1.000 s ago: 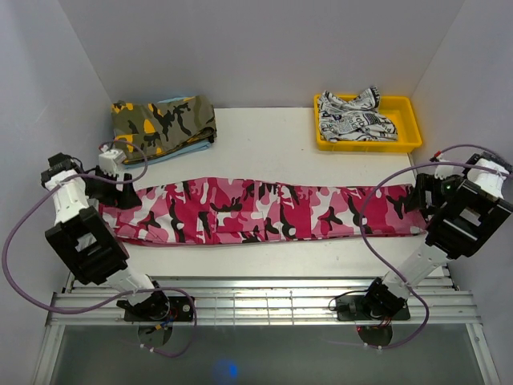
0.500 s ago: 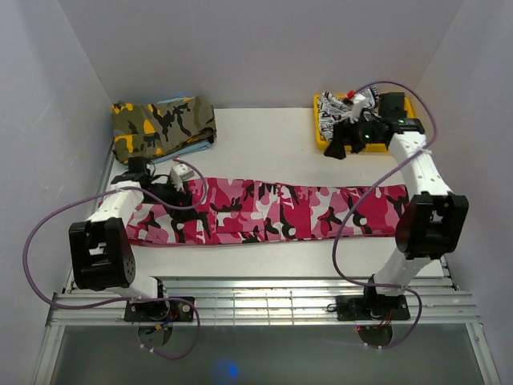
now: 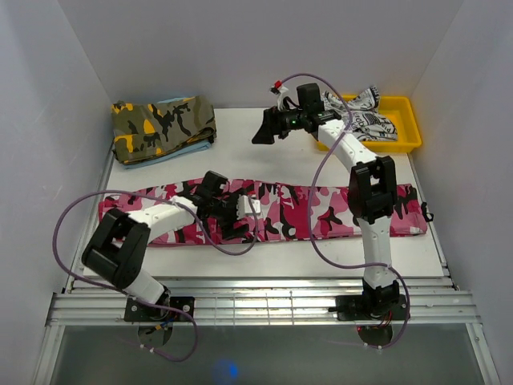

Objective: Fold and stack the trousers
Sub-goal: Fold the trousers

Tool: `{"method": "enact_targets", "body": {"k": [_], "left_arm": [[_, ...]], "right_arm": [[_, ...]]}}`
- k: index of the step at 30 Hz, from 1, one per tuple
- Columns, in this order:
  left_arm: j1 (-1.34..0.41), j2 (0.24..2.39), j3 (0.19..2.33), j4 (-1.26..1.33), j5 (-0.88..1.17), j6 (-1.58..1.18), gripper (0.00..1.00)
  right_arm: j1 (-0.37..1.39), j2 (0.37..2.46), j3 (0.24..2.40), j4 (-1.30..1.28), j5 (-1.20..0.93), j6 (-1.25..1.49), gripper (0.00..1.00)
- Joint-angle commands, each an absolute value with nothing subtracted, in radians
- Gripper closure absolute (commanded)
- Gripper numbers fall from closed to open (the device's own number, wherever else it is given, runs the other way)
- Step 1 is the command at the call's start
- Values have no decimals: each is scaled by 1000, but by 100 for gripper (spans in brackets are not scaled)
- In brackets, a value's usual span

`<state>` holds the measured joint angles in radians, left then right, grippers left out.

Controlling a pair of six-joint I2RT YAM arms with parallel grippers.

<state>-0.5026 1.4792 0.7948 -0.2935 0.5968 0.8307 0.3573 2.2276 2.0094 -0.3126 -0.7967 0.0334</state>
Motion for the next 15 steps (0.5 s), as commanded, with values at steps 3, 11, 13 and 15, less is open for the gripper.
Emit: {"method": "enact_targets", "body": {"k": [3,11,13,15], "left_arm": [[-610,1623,796,-308,531,916,4],[-683,1521,709,-382,574,939,5],[-690,1473,719,-423,621,933,4],[-715,1419,736,-437,580,898,3]], "right_arm": [[402,2238,2016,-157,-914,107,10],[457,2372,2137,-278,-832,147,2],[465,2385,2122,-265,-854,205,4],[486,2385,2089,-278,-862,213,0]]}}
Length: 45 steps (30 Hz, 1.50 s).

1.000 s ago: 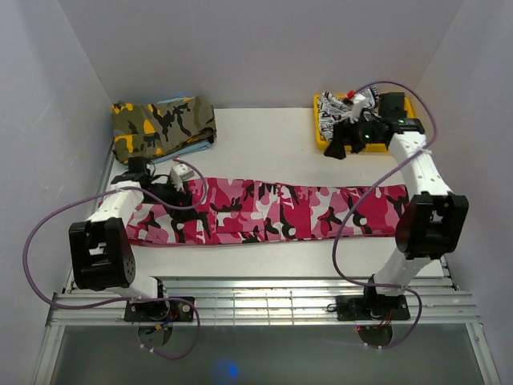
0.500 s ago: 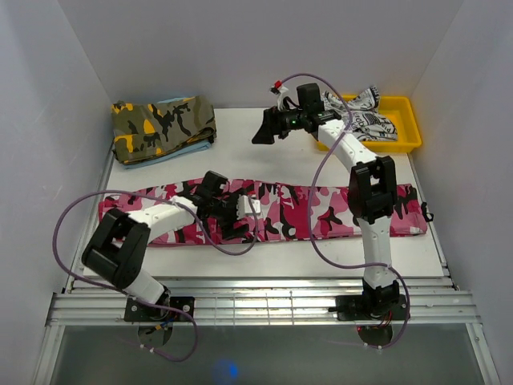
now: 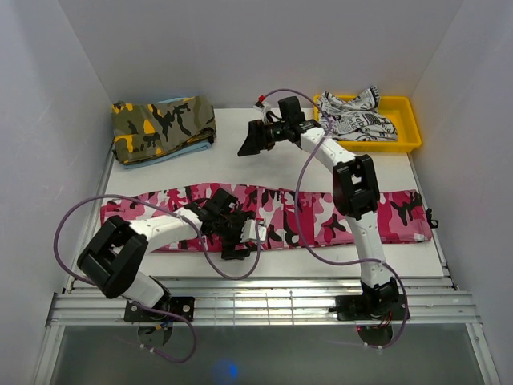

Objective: Fold and stack the trousers
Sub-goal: Fold the trousers

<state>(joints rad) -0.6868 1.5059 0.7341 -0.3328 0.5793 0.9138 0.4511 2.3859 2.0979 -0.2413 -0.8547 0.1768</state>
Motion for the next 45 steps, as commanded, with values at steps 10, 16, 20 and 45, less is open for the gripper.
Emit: {"method": "enact_targets", "body": {"k": [10,16,20,45], "left_arm": [[-719,1482,726,-368,393,887,2],[-719,1571,785,-365,413,839,2],[-719,1580,792,-348,432,841,2],[-718,1585,729,-278,459,825,2]], "right_arm": [[554,2442,1974,-216,-956,393,7],[598,2510,1968,-161,-986,457,9],[629,2537,1977,-65,-1028,511,9],[681,2618,2072,37,-1075,598,10]]}}
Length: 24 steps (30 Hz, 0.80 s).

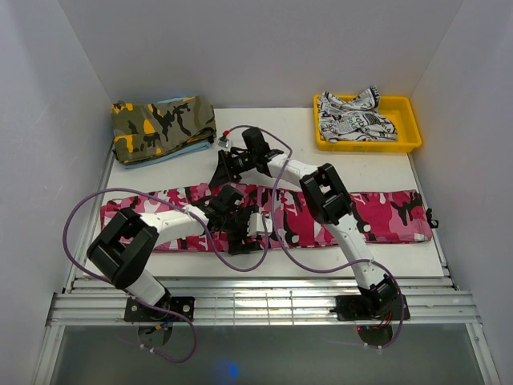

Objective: Fold and stack the trousers
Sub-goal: Fold the trousers

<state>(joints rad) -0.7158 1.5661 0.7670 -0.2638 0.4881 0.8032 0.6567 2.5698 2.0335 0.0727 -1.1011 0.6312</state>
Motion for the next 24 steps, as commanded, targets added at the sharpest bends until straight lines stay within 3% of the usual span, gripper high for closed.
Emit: {"method": "enact_targets", "body": {"k": [1,8,13,24], "left_arm": [[-719,1586,729,-278,460,827,2],[-718,1606,746,-265,479,819,2],[-718,1623,755,-261,492,807,2],[-718,1617,726,-261,520,785,2]], "right_arm": [[683,2626,2078,37,-1069,598,10],[692,2686,2121,72,-1071,620,10],[693,2721,2126,448,-1120,903,10],[684,2800,2283,652,-1072,976,10]]}}
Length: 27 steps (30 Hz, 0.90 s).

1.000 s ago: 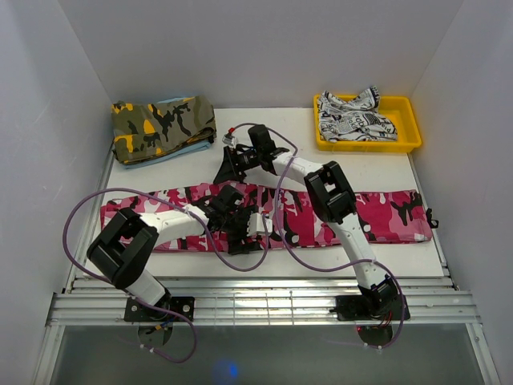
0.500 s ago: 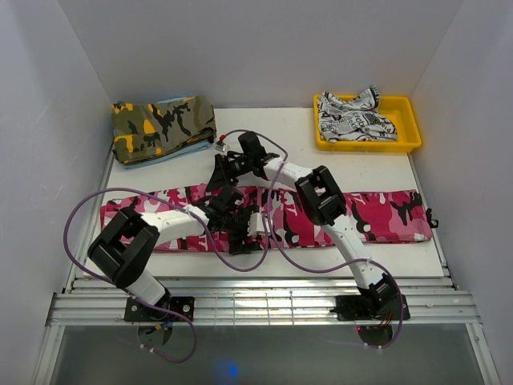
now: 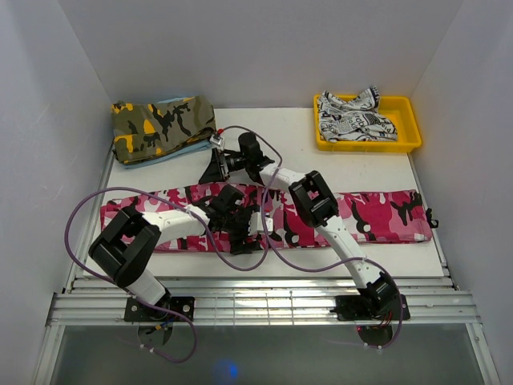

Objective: Fold and stack the trousers
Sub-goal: Fold the trousers

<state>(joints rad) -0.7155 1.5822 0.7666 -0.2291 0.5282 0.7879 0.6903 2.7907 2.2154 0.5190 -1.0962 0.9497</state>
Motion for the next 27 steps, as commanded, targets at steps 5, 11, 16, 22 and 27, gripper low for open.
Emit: {"method": "enact_targets", "body": {"k": [5,11,16,22,27], "left_arm": [[-718,1589,719,-244,479,753,2],[-704,1476,894,-363,448,592,2],[-586,1421,1096,-451,520,434,2],[-273,1502,1278,-586,640,400,2],[-144,1741,1487,-705,539,371,9]], "right_arm": [[632,2708,2220,669,-1100,976,8],[438,2541,2264,221,-1012,616,10],[301,2389,2171,-127,-925,329,8],[241,2182,1981,-517,-808,-67,11],[320,2059,1735,-695,-741,-326,35]]}}
